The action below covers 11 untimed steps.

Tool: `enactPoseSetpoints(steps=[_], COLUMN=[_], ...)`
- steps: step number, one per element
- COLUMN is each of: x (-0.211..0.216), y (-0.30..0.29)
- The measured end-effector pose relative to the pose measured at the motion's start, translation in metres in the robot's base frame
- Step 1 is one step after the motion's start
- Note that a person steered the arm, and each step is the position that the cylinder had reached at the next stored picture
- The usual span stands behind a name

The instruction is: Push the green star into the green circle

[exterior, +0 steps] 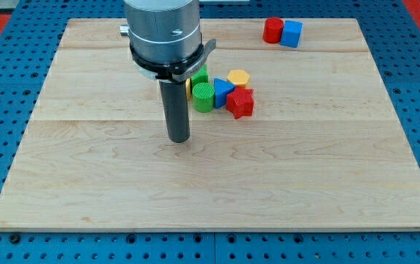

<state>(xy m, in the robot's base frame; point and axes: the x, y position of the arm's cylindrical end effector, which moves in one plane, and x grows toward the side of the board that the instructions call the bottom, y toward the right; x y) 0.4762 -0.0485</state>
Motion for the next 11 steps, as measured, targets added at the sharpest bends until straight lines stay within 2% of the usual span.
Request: enactPoseSetpoints(steps=[2,4,7,10,11], x=[0.0,-0.014,-0.023,-0.14,-0.173], y=[0.02,0.13,0.134,0.132,0.071])
